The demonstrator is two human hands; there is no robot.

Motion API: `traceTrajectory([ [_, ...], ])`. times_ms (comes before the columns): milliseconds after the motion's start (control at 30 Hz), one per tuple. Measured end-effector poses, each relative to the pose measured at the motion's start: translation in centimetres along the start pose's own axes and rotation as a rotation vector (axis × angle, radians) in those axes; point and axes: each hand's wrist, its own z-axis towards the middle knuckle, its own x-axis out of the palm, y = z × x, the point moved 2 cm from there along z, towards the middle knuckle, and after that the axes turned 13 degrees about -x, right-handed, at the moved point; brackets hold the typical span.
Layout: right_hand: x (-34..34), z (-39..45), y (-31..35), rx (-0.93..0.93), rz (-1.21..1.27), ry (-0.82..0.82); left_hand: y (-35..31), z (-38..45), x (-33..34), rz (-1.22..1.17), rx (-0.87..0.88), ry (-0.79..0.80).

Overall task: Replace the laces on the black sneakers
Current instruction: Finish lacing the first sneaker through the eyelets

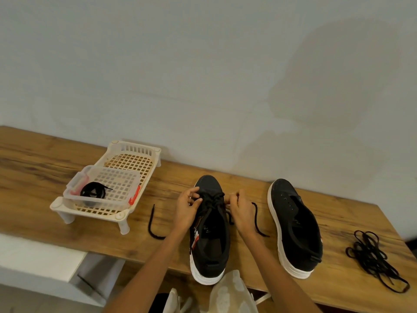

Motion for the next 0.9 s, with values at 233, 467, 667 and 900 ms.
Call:
traceTrajectory([
  [233, 0.2, -0.5, -0.2, -0.126, -0.021, 0.111, 0.0, 0.1, 0.0, 0.023, 0.013, 0.019],
  [467, 0.4, 0.3, 0.2, -0.037, -0.136, 0.078, 0.0, -0.2, -0.1, -0.028, -0.013, 0.009],
  [667, 0.3, -0.2, 0.1, -0.042, -0.031, 0.069, -0.2, -0.3, -0.1, 0.093, 0.101, 0.058],
  [900, 0.2, 0.4, -0.6, -0.041, 0.01, 0.135, 0.0, -0.5, -0.7, 0.095, 0.125, 0.149],
])
